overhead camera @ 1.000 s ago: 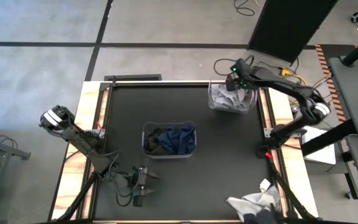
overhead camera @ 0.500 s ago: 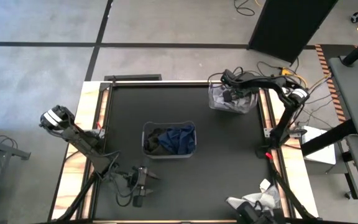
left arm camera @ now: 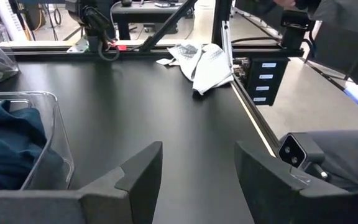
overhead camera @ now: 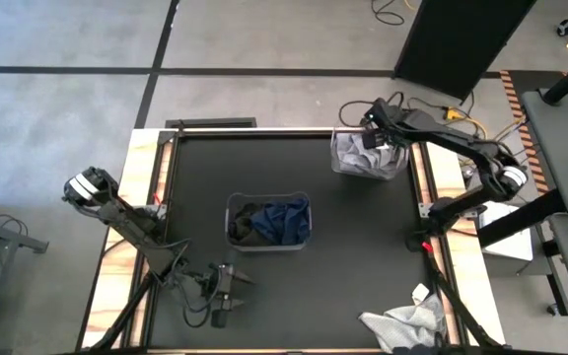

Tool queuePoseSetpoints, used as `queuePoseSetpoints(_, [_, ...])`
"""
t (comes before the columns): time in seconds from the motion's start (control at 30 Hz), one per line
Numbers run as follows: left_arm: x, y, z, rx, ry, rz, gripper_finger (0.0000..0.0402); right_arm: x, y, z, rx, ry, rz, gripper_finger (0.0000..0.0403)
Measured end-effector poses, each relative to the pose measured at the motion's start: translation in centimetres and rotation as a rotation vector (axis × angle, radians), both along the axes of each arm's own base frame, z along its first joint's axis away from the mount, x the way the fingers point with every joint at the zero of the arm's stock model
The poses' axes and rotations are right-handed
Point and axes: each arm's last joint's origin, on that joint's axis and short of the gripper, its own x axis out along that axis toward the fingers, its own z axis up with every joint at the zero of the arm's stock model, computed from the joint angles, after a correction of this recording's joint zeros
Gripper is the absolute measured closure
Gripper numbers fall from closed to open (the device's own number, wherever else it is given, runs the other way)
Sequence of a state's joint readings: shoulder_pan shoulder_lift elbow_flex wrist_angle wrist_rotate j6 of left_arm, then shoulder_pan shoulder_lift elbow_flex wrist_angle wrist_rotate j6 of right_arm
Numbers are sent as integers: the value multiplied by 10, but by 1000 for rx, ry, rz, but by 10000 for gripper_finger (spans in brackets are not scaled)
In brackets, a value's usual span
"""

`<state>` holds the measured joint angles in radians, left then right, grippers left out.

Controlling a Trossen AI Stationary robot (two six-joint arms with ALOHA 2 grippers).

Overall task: Sort towels by color in basket
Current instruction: Put the gray towel into the top right transparent bin

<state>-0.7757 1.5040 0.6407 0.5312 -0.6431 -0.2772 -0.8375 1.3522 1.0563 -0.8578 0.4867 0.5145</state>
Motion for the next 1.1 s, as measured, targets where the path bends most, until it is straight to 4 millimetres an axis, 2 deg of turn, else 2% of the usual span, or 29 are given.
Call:
queuePoseSetpoints(0.1, [0, 0, 0, -1, -1, 2, 217, -5, -1, 2, -49, 38, -41, 195])
queuePoseSetpoints(0.23, [0, 0, 0, -1, -1, 2, 217, -7, -10, -11, -21, 84, -72, 195])
queuePoseSetpoints(0.57, [0, 0, 0, 0, 0, 2, 217, 12, -25, -74, 279, 62, 0, 195])
queuePoseSetpoints(0.77, [0, 0, 0, 0, 0, 2, 217, 23, -29, -101, 335, 89, 59, 193])
queuePoseSetpoints(0.93, [0, 0, 0, 0, 0, 2, 217, 21, -30, -92, 257, 149, 41, 192])
queuePoseSetpoints(1.1, [0, 0, 0, 0, 1, 2, 217, 18, -17, -57, 184, 114, 59, 192])
